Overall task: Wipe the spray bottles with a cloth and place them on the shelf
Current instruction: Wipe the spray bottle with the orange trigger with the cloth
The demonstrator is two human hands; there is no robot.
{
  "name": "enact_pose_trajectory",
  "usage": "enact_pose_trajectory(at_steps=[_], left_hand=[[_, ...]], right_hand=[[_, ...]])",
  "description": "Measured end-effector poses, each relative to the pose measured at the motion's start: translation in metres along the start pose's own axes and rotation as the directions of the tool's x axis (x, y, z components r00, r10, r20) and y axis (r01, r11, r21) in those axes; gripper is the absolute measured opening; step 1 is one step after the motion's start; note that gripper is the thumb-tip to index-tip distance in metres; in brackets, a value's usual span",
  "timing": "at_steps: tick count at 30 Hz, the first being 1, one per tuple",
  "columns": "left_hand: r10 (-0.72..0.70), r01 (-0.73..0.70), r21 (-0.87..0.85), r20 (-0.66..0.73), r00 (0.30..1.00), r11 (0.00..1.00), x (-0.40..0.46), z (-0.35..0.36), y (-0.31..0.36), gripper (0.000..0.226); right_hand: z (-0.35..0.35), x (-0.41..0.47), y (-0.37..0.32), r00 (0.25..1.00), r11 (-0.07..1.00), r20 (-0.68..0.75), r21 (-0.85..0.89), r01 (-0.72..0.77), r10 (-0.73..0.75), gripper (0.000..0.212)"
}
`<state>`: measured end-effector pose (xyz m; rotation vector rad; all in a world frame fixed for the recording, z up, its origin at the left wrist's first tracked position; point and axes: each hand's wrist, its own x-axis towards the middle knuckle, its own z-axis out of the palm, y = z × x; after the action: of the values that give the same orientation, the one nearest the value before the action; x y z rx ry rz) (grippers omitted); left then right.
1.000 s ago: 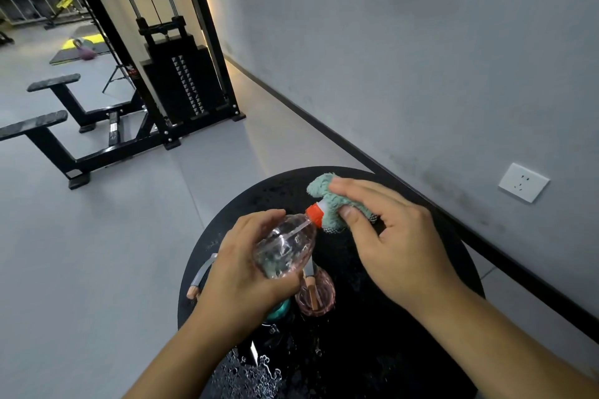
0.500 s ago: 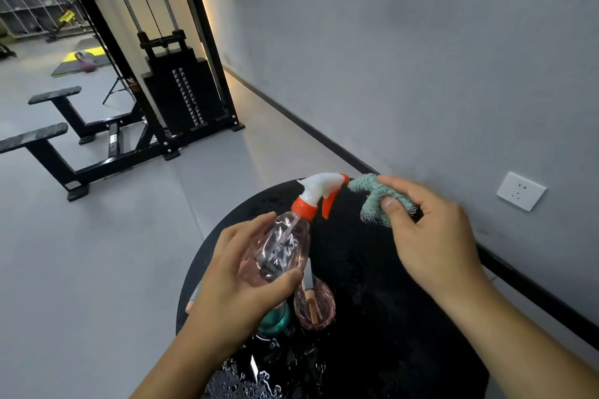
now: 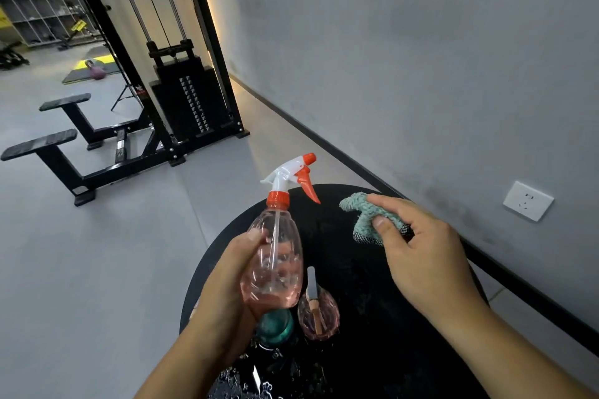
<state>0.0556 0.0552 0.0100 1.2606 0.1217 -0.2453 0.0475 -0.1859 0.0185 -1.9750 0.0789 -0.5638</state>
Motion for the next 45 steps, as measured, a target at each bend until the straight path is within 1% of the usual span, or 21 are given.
enact_pose_trajectory(at_steps=[2, 3, 6, 8, 10, 14, 16, 17, 21, 22, 24, 25, 28, 31, 37, 41, 43, 45], left_hand=[[-0.009, 0.007, 0.042, 0.040, 0.999, 0.999, 0.000, 0.002, -0.001, 0.097], [-0.010, 0.008, 0.054, 0.050, 0.999, 0.998, -0.001, 0.003, -0.001, 0.100], [-0.010, 0.007, 0.061, 0.062, 0.998, 0.998, -0.002, 0.006, 0.000, 0.081], [-0.006, 0.002, 0.065, 0.067, 0.998, 0.998, -0.002, 0.005, 0.002, 0.075], [0.000, -0.002, 0.037, 0.069, 0.998, 0.999, -0.003, 0.004, 0.004, 0.068], [-0.024, 0.024, 0.005, 0.062, 0.998, 1.000, -0.004, 0.008, 0.008, 0.042], [-0.032, 0.034, -0.028, 0.072, 0.997, 0.999, -0.006, 0.010, 0.010, 0.033], [-0.040, 0.045, -0.063, 0.079, 0.996, 0.997, -0.007, 0.011, 0.011, 0.033], [-0.121, 0.135, -0.177, 0.085, 0.989, 0.975, -0.010, 0.008, 0.010, 0.054], [-0.130, 0.143, -0.186, 0.084, 0.988, 0.972, -0.009, 0.006, 0.010, 0.061], [-0.131, 0.149, -0.175, 0.107, 0.986, 0.973, -0.008, 0.004, 0.010, 0.086], [-0.127, 0.148, -0.167, 0.130, 0.983, 0.975, -0.008, 0.004, 0.011, 0.094], [-0.110, 0.139, -0.147, 0.186, 0.976, 0.979, -0.007, 0.002, 0.011, 0.088], [-0.094, 0.120, -0.136, 0.187, 0.978, 0.983, -0.007, 0.003, 0.012, 0.086], [-0.096, 0.130, -0.181, 0.185, 0.978, 0.975, -0.009, 0.006, 0.015, 0.086], [-0.143, 0.176, -0.180, 0.182, 0.973, 0.968, -0.011, 0.004, 0.016, 0.065], [-0.175, 0.208, -0.142, 0.217, 0.960, 0.968, -0.013, 0.003, 0.016, 0.070], [-0.201, 0.234, -0.098, 0.266, 0.943, 0.967, -0.015, 0.005, 0.017, 0.085]], right_hand=[[0.000, 0.000, 0.001, 1.000, 1.000, -0.001, -0.001, 0.000, 0.000, 0.033], [0.001, 0.000, 0.001, 1.000, 1.000, 0.001, 0.001, 0.001, -0.001, 0.033], [0.003, -0.001, 0.003, 1.000, 1.000, 0.006, 0.013, 0.010, -0.010, 0.033], [0.003, -0.001, 0.003, 1.000, 1.000, 0.010, 0.014, 0.009, -0.009, 0.033], [0.003, -0.001, 0.004, 1.000, 1.000, 0.018, 0.017, 0.005, -0.005, 0.033], [0.003, 0.000, 0.005, 1.000, 1.000, 0.011, 0.016, 0.014, -0.014, 0.033], [0.004, 0.000, 0.005, 1.000, 1.000, 0.014, 0.021, 0.015, -0.015, 0.033], [0.004, 0.000, 0.005, 1.000, 1.000, 0.019, 0.024, 0.012, -0.013, 0.033], [0.004, -0.001, 0.004, 0.999, 1.000, 0.031, 0.026, 0.012, -0.013, 0.034], [0.004, -0.001, 0.004, 0.999, 1.000, 0.029, 0.022, 0.013, -0.014, 0.033], [0.004, -0.001, 0.004, 1.000, 1.000, 0.026, 0.013, 0.010, -0.010, 0.033], [0.004, 0.000, 0.005, 1.000, 1.000, 0.025, 0.012, 0.009, -0.009, 0.033], [0.003, 0.000, 0.004, 1.000, 1.000, 0.022, 0.015, 0.012, -0.013, 0.032], [0.003, -0.001, 0.003, 1.000, 1.000, 0.022, 0.012, 0.010, -0.010, 0.032], [0.001, 0.000, 0.001, 1.000, 1.000, 0.018, 0.004, -0.004, 0.004, 0.032], [-0.001, -0.001, -0.003, 1.000, 1.000, -0.014, 0.009, -0.005, 0.006, 0.032], [-0.003, -0.001, -0.005, 0.999, 0.999, -0.038, 0.036, 0.001, 0.000, 0.033], [-0.003, -0.001, -0.007, 0.996, 0.999, -0.084, 0.049, 0.021, -0.017, 0.032]])
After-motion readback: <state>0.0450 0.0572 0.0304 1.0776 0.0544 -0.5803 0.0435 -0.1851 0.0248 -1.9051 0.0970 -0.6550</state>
